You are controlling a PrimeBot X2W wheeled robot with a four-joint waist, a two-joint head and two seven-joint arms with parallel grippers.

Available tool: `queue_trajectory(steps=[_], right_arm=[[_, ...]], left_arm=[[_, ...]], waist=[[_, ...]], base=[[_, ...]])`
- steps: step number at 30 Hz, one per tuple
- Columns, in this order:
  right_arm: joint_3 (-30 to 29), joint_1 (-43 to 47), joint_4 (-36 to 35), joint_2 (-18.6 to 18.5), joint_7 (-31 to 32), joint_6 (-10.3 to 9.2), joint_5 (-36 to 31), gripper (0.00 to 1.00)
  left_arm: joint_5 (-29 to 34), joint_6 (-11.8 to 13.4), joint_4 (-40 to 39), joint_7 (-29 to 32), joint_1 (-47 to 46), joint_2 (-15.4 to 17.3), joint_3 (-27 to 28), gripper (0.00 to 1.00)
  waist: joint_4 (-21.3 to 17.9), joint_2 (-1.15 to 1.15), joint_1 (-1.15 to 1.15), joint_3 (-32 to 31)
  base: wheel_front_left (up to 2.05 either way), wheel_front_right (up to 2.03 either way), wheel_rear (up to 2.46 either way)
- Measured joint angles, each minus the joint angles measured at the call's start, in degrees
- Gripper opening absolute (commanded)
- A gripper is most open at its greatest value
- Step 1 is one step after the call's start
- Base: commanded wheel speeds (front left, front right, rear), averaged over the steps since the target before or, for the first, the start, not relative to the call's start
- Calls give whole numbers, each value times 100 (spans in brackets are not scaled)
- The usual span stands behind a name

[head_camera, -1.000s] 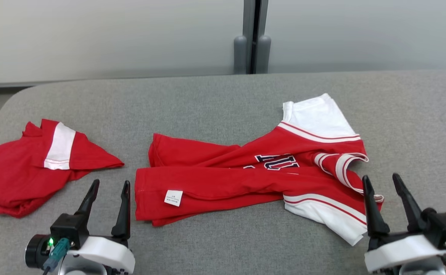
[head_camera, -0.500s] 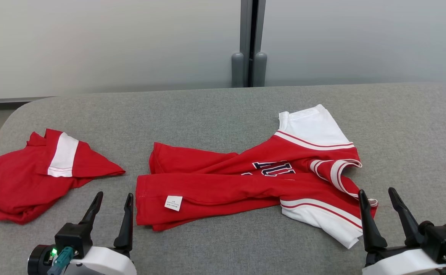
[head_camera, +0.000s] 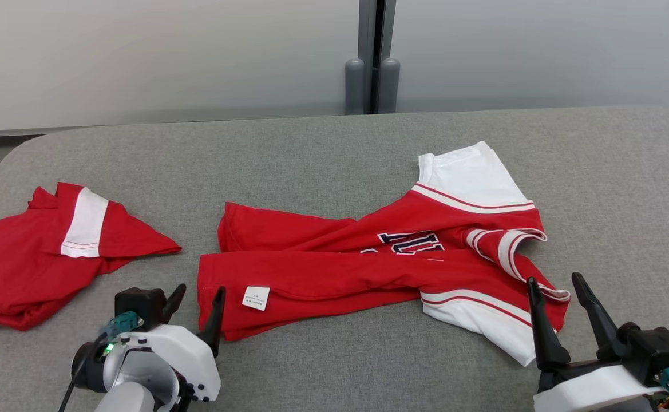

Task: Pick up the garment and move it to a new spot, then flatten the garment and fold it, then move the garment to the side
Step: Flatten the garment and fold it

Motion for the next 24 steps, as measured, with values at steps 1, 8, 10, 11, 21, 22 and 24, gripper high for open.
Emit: queue_trajectory(steps=[1, 8, 10, 11, 21, 22, 24], right_arm=[[13, -15, 11, 3, 0, 0, 1, 100], [34, -68, 98, 10, -36, 0, 24, 100], [38, -73, 115, 16, -52, 0, 25, 100], [37, -75, 126, 21, -53, 0, 25, 100], [38, -123, 292, 15, -55, 0, 51, 100], [33, -69, 398, -7, -19, 0, 74, 100], [110, 154, 644, -81, 102, 0, 77, 100]], left_arm=[[-88, -34, 127, 158, -60, -33, -14, 100], [-465, -219, 637, 567, -360, -62, 91, 9], [-591, -315, 697, 620, -388, -79, 107, 0], [-608, -337, 735, 647, -388, -82, 96, 0], [-587, -428, 800, 377, -495, -9, 43, 0], [-578, -428, 803, 354, -497, -9, 37, 0], [-555, -423, 797, 305, -497, -2, 5, 0]], waist=[[-11, 0, 0, 34], [-112, 0, 0, 198], [-116, 0, 0, 227], [-116, 0, 0, 237], [-125, 0, 0, 264], [-123, 0, 0, 256], [-102, 0, 0, 263]], base=[[0, 0, 0], [0, 0, 0], [0, 0, 0], [0, 0, 0], [0, 0, 0], [0, 0, 0], [0, 0, 0]])
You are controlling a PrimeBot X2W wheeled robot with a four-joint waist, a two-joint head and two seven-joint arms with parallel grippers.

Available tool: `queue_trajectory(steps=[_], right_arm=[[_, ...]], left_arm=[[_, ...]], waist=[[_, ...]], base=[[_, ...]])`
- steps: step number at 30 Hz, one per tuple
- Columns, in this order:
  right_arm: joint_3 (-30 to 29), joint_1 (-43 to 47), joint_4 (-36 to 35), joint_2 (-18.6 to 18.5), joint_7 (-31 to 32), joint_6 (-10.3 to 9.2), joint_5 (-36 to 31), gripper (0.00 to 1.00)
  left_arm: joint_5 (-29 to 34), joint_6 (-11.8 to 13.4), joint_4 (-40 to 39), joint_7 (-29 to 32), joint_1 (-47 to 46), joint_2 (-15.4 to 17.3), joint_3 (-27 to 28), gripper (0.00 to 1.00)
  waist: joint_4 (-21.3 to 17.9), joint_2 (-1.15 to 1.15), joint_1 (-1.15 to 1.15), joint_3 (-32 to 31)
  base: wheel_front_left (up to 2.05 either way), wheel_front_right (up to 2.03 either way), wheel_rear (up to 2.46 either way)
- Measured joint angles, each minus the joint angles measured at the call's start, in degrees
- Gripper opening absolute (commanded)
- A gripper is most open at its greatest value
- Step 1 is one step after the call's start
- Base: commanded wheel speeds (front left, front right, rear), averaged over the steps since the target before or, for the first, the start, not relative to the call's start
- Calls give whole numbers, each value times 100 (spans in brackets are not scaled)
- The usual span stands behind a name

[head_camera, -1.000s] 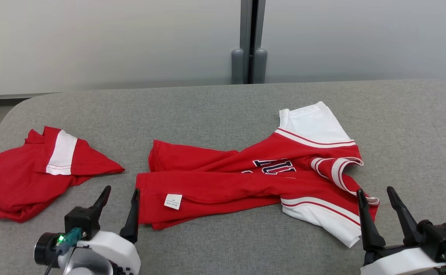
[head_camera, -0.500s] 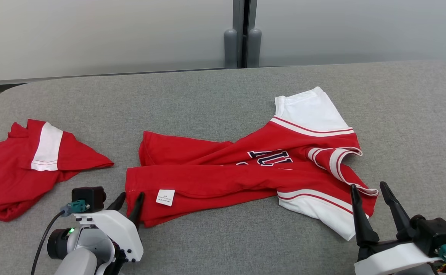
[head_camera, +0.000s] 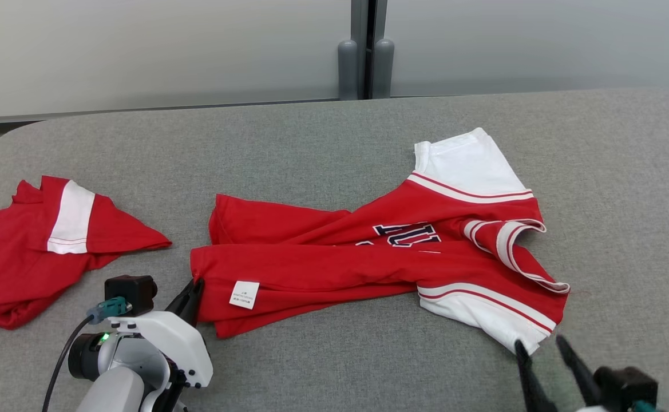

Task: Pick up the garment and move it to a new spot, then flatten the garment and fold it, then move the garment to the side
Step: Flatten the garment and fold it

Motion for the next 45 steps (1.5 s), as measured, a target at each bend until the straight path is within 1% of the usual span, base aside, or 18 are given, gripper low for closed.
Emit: queue_trajectory(steps=[3, 6, 15, 16, 17, 18, 20, 23, 24, 25, 28, 31, 36, 40, 45], right_arm=[[179, 304, 387, -31, 55, 0, 102, 100], [266, 323, 627, -22, 13, 0, 202, 100], [415, -264, 1284, 7, -276, 0, 169, 100], [446, -304, 1338, 8, -280, 0, 186, 47], [464, -337, 1400, 15, -283, 0, 192, 27], [494, -359, 1438, 5, -318, 0, 191, 0], [528, -398, 1432, -5, -405, 0, 238, 0], [510, -471, 1170, -62, -565, 0, 257, 0], [482, -487, 1034, -104, -602, 0, 268, 0], [388, -509, 714, -191, -616, 0, 289, 0], [159, -590, 256, -333, -559, 0, 288, 0], [-89, -768, -246, -464, -423, 0, 283, 0], [-465, -1295, -933, -788, -179, 0, 230, 0], [-677, -1775, -1397, -1049, 20, 1, 229, 0], [-882, -2490, -1784, -1326, 229, 1, 314, 0]], left_arm=[[2, 1, -9, -49, 0, 0, -18, 0], [1, 15, -16, -100, 1, 12, -14, 0], [-4, 40, -48, -185, 2, 33, -55, 0], [-4, 42, -54, -200, 1, 33, -55, 0], [-4, 43, -62, -214, 0, 33, -60, 0], [-3, 43, -71, -242, -1, 33, -70, 0], [23, 43, -166, -434, -1, 36, -69, 0], [68, 76, -400, -650, -1, 99, -42, 0], [91, 99, -506, -701, 1, 126, -29, 0], [134, 144, -797, -786, 9, 191, 3, 0], [187, 207, -1249, -837, 32, 314, 45, 0], [229, 304, -1727, -820, 51, 426, 108, 0], [312, 446, -2519, -717, -15, 605, 211, 0], [387, 556, -3172, -647, -287, 719, 325, 0], [438, 702, -3865, -509, -751, 865, 525, 0]], waist=[[33, 0, 0, 35], [29, 0, 0, 71], [16, 0, 0, 162], [24, 0, 0, 164], [33, 0, 0, 167], [44, 0, 0, 168], [59, 0, 0, 155], [52, 0, 0, 122], [46, 0, 0, 101], [26, 0, 0, 63], [-2, 0, 0, -3], [-32, 0, 0, -79], [-66, 0, 0, -226], [-43, 0, 0, -365], [-16, 0, 0, -511]], base=[[0, 0, 0], [0, 0, 0], [0, 0, 0], [0, 0, 0], [0, 0, 0], [0, 0, 0], [0, 0, 0], [0, 0, 0], [0, 0, 0], [0, 0, 0], [0, 0, 0], [0, 0, 0], [0, 0, 0], [0, 0, 0], [0, 0, 0]])
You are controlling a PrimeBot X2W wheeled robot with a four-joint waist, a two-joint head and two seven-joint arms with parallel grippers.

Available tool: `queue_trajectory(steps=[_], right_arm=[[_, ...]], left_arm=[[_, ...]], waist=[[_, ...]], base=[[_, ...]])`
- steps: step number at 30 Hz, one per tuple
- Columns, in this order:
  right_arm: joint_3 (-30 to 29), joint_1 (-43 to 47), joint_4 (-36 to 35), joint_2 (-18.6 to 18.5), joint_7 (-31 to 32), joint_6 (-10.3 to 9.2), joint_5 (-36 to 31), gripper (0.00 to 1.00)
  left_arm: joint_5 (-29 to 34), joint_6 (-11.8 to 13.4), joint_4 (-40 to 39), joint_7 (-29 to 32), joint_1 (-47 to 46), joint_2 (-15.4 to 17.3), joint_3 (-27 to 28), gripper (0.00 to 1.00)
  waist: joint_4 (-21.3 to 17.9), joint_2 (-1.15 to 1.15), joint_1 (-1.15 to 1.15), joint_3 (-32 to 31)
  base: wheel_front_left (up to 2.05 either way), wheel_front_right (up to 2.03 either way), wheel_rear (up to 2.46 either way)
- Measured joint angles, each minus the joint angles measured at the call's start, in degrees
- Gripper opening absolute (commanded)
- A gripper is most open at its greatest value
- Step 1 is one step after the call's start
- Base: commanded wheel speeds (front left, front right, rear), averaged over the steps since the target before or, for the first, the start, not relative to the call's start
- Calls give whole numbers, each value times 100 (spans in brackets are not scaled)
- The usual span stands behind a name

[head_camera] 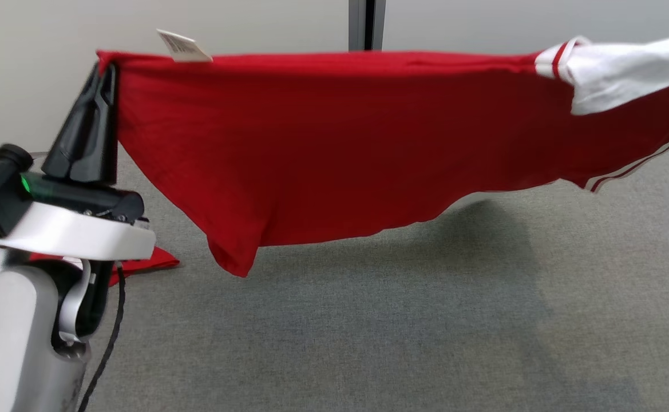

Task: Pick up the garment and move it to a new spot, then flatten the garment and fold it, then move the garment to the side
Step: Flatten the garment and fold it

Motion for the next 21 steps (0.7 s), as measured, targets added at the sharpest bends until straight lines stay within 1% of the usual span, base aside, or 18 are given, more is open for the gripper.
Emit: queue_trajectory(steps=[5, 7, 12, 13, 18, 19, 20, 21], right_arm=[[-32, -475, -3, -100, 169, 0, 198, 0], [-40, -628, 52, -105, 189, 0, 263, 0], [-8, -1212, 435, -138, 280, 0, 459, 0], [-8, -1212, 435, -138, 280, 0, 459, 0], [255, -2245, 1158, -220, 324, -1, 641, 0], [412, -2775, 1534, -225, 278, -1, 691, 0], [412, -2775, 1534, -225, 278, -1, 691, 0], [503, -3030, 1696, -234, 253, -1, 709, 0]], left_arm=[[100, 59, -319, 115, -358, 118, 63, 0], [102, 59, -390, 121, -472, 107, 45, 0], [79, 2, -232, 172, -943, 59, -12, 0], [79, 2, -232, 172, -943, 59, -12, 0], [-89, -194, 485, 116, -1862, -59, -41, 0], [-113, -287, 915, -2, -2325, -103, -19, 0], [-113, -287, 915, -2, -2325, -103, -19, 0], [-116, -333, 1121, -68, -2541, -136, -31, 0]], waist=[[-7, 0, 0, -25], [-13, 0, 0, 4], [-12, 0, 0, 205], [-12, 0, 0, 205], [-9, 0, 0, 577], [-7, 0, 0, 751], [-7, 0, 0, 751], [-6, 0, 0, 837]], base=[[0, 0, 0], [0, 0, 0], [0, 0, 0], [0, 0, 0], [0, 0, 0], [0, 0, 0], [0, 0, 0], [0, 0, 0]])
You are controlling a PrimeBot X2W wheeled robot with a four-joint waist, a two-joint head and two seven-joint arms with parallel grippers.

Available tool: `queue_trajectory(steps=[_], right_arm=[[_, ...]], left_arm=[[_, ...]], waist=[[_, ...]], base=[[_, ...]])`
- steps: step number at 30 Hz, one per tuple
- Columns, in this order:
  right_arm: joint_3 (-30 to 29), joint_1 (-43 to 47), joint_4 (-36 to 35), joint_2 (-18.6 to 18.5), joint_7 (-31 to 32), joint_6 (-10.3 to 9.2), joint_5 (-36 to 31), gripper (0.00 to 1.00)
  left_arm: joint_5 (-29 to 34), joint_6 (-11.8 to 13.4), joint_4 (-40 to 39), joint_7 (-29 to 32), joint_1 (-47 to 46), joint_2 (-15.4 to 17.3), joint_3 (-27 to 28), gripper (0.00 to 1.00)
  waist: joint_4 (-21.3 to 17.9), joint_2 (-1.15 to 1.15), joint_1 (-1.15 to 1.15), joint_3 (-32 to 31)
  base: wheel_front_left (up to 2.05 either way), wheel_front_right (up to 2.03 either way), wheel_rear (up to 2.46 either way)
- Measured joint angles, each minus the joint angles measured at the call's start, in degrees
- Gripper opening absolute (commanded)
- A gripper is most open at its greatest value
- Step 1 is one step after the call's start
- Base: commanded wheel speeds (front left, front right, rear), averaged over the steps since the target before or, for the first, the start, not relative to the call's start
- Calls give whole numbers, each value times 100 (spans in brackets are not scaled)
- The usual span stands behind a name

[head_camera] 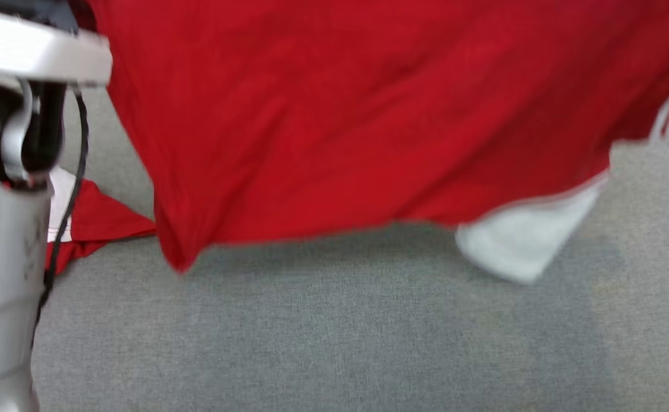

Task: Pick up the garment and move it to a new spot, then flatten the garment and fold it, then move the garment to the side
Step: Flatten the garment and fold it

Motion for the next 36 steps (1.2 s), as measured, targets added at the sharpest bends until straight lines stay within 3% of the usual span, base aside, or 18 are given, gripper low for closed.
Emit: queue_trajectory(steps=[5, 11, 17, 23, 30, 36], right_arm=[[408, -1209, 982, 36, -226, 0, 81, 0], [971, -2262, 2502, 352, -589, 0, 152, 0], [1612, -2323, 3955, 835, -767, 0, 266, 0], [2005, -1770, 5061, 1295, -985, 0, 619, 0], [2443, -760, 5360, 1450, -1303, -1, 1202, 0], [2744, 405, 4807, 1273, -1502, 0, 1699, 0]], left_arm=[[9, -186, 1204, -374, -1029, -141, -51, 0], [66, -368, 2841, -705, -1916, -294, -178, 0], [-143, -527, 4617, -859, -2105, -661, -280, 0], [-437, -636, 6030, -979, -1682, -988, -278, 0], [-770, -703, 6655, -1159, -932, -1174, -198, 0], [-902, -713, 6185, -1207, -74, -1216, -164, 0]], waist=[[1, 0, 0, 385], [-33, 0, 0, 684], [-101, 0, 0, 879], [-199, 0, 0, 1034], [-210, 0, 0, 1085], [-163, 0, 0, 859]], base=[[0, 0, 0], [0, 0, 0], [0, 0, 0], [0, 0, 0], [0, 0, 0], [0, 0, 0]])
